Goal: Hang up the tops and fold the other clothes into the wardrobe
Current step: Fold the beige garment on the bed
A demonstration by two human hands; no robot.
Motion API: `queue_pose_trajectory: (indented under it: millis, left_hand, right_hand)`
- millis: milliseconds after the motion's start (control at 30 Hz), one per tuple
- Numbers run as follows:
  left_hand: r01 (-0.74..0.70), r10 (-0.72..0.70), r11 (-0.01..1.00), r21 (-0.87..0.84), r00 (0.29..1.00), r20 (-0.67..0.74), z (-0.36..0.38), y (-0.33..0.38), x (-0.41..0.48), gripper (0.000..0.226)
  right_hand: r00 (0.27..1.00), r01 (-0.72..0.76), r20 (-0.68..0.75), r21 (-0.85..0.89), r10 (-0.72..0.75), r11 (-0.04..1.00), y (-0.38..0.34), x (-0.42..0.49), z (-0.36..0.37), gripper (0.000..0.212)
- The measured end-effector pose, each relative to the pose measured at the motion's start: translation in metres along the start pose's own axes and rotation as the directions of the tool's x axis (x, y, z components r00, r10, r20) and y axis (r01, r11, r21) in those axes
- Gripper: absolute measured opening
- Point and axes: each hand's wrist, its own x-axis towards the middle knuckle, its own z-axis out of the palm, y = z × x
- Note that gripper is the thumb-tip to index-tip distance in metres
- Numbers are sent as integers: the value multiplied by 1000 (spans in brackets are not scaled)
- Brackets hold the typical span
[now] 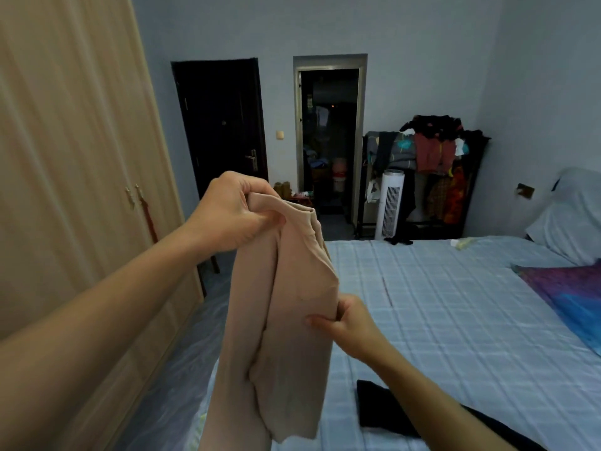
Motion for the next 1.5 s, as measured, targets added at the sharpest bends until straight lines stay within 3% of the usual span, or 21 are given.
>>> queue_pose_trajectory:
  millis: [100, 367, 633, 800, 1067, 1500]
  left_hand:
    - [14, -14, 1000, 24, 1000, -17, -13, -11, -3, 15]
    - [57, -57, 998, 7, 998, 26, -48, -55, -30, 24]
    - [97, -99, 980, -175, 995, -3, -45, -85, -43, 19]
    - [100, -94, 971, -216, 995, 37, -32, -98, -42, 15]
    - [129, -123, 974, -188, 991, 47, -1, -122, -26, 17]
    - [243, -244, 968, -62, 970, -1, 65, -227, 55, 17]
  right_hand:
    - [995, -13, -101, -46, 8, 999, 8, 5, 10, 3]
    - [943, 97, -291, -223, -161, 970, -2, 20, -15, 23]
    - [947, 163, -218, -306, -236, 938, -12, 14, -40, 11]
    - [964, 105, -185, -387, -189, 916, 2, 7, -50, 8]
    - [960, -2, -270, -288, -79, 958, 41, 14, -56, 13]
    - [932, -107, -363, -284, -3, 953, 122, 133, -68, 22]
